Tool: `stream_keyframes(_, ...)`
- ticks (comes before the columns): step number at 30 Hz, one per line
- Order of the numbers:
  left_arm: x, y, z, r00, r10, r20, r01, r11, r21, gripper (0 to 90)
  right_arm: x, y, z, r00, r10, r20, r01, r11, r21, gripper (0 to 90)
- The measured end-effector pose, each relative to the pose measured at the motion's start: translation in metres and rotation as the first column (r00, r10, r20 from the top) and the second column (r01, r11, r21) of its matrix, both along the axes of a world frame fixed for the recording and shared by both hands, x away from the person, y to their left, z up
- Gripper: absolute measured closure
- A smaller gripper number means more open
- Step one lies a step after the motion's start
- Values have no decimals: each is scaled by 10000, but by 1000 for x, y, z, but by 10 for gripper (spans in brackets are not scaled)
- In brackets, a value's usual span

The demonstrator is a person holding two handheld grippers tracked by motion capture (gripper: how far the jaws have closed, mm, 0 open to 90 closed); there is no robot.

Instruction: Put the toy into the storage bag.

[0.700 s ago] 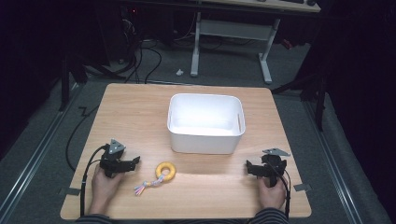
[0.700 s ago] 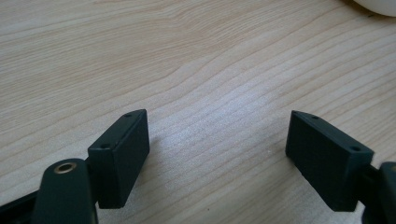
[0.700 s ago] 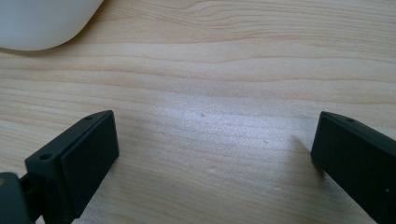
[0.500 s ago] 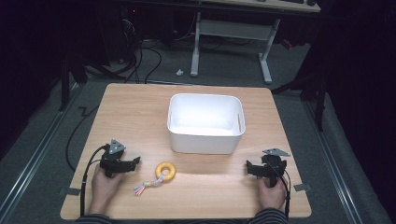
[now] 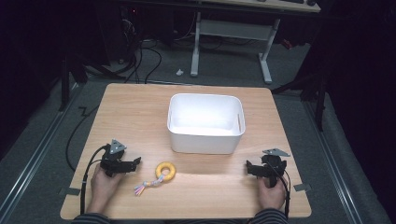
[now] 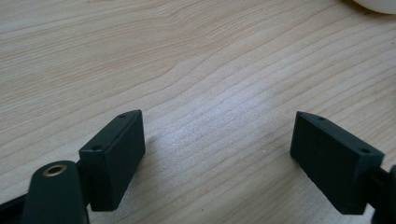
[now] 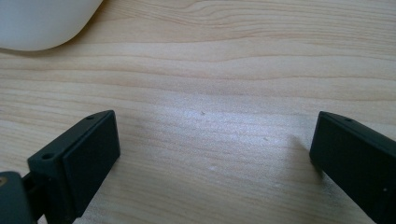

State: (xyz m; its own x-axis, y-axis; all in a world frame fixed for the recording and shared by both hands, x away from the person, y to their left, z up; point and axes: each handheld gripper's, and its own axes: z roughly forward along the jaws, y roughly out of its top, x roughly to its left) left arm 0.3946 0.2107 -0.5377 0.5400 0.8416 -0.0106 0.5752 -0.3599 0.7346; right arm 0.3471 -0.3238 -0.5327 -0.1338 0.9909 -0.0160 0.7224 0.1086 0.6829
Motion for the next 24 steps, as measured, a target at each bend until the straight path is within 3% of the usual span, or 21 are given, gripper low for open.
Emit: stream_keyframes(24,-4,9,8,9989,102,-455,-92,9997,224,218,0,0,0,10000,0,-3,0,10000,7,15)
